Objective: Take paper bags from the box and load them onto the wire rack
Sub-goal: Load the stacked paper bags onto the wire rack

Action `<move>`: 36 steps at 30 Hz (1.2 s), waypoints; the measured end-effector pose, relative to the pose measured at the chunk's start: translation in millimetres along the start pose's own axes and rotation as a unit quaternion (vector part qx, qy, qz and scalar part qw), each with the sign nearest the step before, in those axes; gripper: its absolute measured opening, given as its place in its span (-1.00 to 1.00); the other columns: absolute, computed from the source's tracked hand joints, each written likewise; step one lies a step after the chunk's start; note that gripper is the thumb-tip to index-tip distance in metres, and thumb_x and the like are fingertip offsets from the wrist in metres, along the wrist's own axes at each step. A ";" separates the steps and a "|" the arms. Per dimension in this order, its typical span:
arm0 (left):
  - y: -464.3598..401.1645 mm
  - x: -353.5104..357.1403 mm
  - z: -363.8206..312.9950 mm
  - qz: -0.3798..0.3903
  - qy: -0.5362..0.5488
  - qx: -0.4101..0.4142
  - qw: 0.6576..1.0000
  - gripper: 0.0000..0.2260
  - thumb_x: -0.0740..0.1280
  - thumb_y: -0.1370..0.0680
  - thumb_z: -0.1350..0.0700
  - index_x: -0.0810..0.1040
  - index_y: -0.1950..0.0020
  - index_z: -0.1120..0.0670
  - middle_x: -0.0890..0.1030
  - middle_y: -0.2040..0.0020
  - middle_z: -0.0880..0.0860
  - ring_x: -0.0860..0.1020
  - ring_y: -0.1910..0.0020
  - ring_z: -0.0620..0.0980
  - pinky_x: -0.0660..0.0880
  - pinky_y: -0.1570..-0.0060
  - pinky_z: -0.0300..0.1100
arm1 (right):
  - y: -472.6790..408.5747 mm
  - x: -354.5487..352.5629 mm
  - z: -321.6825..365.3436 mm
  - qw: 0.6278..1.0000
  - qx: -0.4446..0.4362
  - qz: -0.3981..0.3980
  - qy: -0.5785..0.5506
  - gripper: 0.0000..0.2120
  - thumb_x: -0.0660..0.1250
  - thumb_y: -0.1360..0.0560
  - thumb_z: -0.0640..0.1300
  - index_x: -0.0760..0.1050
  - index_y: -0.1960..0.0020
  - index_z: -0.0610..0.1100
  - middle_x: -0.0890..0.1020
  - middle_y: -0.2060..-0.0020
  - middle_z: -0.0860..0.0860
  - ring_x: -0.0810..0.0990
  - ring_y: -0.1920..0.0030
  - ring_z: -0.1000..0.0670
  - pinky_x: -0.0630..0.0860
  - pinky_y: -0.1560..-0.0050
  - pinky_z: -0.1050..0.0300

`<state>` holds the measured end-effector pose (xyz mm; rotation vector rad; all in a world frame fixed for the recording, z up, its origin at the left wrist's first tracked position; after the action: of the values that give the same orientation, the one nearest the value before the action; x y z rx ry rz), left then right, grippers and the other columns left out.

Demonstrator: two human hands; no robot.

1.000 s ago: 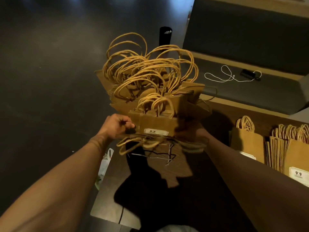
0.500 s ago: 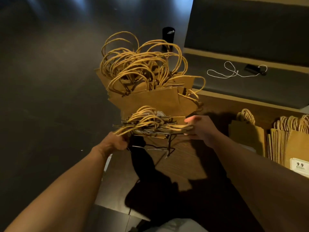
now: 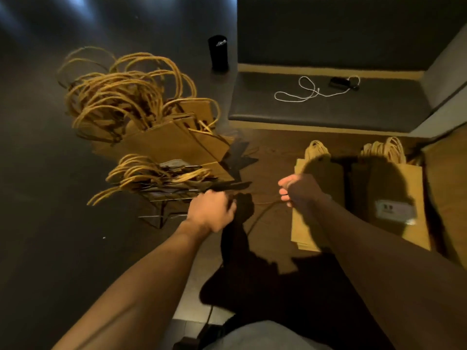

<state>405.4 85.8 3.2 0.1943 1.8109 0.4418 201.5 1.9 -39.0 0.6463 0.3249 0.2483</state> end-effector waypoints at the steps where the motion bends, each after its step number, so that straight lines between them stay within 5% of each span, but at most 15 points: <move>1: -7.5 5.6 -20.2 0.002 0.015 0.005 1.000 -0.69 0.18 -0.62 -0.11 0.59 -0.19 0.01 0.64 -0.04 0.09 0.61 -0.05 0.15 0.56 -0.05 -0.01 | -0.1 -18.2 -6.6 0.999 -0.002 -0.033 0.005 -0.83 0.19 -0.56 -0.31 0.57 0.07 -0.22 0.57 0.12 -0.19 0.53 0.23 -0.08 0.39 0.25 0.14; 7: -50.5 45.1 -94.4 0.053 0.189 -0.033 0.980 -0.80 0.25 -0.63 0.01 0.62 -0.14 0.00 0.66 -0.06 0.04 0.61 -0.04 0.00 0.57 -0.10 -0.10 | -1.9 -93.4 -41.3 0.989 0.022 -0.137 0.043 -0.89 0.29 -0.50 -0.24 0.59 0.05 -0.18 0.57 0.20 -0.11 0.53 0.15 -0.13 0.43 0.17 0.05; 12: -73.5 79.4 -125.8 0.106 0.270 -0.098 0.952 -0.68 0.32 -0.58 -0.01 0.56 -0.31 0.03 0.61 -0.22 0.06 0.55 -0.24 0.06 0.45 -0.18 -0.20 | -13.6 -129.1 -67.3 0.985 0.077 -0.139 0.075 -0.75 0.33 -0.48 -0.16 0.55 -0.10 -0.28 0.61 -0.02 -0.18 0.59 -0.01 -0.19 0.50 0.07 0.02; 16: -82.2 100.4 -145.3 0.131 0.337 -0.135 0.922 -0.60 0.37 -0.35 -0.17 0.63 -0.08 0.03 0.67 0.00 0.12 0.61 0.00 0.14 0.50 0.11 -0.13 | -14.0 -141.3 -76.8 0.983 0.123 -0.128 0.054 -0.58 0.30 -0.56 -0.14 0.38 -0.36 -0.28 0.49 -0.27 -0.19 0.50 -0.19 -0.15 0.44 -0.16 0.03; 19: -99.4 126.4 -145.0 0.135 0.371 -0.161 0.905 -0.37 0.36 -0.11 -0.25 0.65 -0.07 0.05 0.69 0.02 0.04 0.64 0.03 0.07 0.59 0.01 -0.09 | -20.4 -141.7 -84.9 0.985 0.142 -0.093 0.028 -0.48 0.30 -0.58 -0.10 0.25 -0.45 -0.24 0.39 -0.39 -0.15 0.42 -0.29 -0.12 0.35 -0.32 0.00; 24: -102.3 129.9 -165.8 0.143 0.432 -0.147 0.878 -0.77 0.45 -0.47 0.06 0.67 -0.09 0.10 0.69 0.05 0.04 0.62 0.06 0.05 0.49 0.07 -0.17 | -31.9 -142.1 -90.0 0.986 0.139 -0.088 0.029 -0.49 0.36 -0.53 -0.09 0.30 -0.41 -0.21 0.46 -0.29 -0.08 0.45 -0.21 -0.11 0.41 -0.23 0.03; 30: -106.7 132.0 -160.7 0.145 0.392 -0.157 0.895 -0.78 0.44 -0.47 0.04 0.66 -0.05 0.11 0.66 0.11 0.06 0.59 0.17 0.03 0.44 0.24 -0.21 | -36.7 -140.9 -96.7 0.985 0.143 -0.094 0.004 -0.57 0.39 -0.51 -0.10 0.36 -0.30 -0.20 0.50 -0.12 -0.06 0.44 -0.01 -0.05 0.39 -0.01 0.12; 36: -110.0 133.3 -148.7 0.153 0.404 -0.165 0.887 -0.82 0.43 -0.49 0.06 0.65 0.04 0.16 0.56 0.23 0.06 0.52 0.23 0.02 0.39 0.20 -0.18 | -38.8 -139.8 -93.1 0.982 0.147 -0.119 0.017 -0.73 0.33 -0.52 -0.13 0.51 -0.16 -0.25 0.60 -0.10 -0.15 0.56 -0.10 -0.14 0.48 -0.08 0.04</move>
<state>236.0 3.4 -125.2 0.0524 2.4810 1.1807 43.2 -22.6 -102.7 0.8863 0.4733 -0.0193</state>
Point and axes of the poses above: each hand's wrist, its own y-axis away from the middle knuckle, its own x-axis out of the palm, z = x × y, the point moved 8 cm from there along -y, towards the middle knuckle
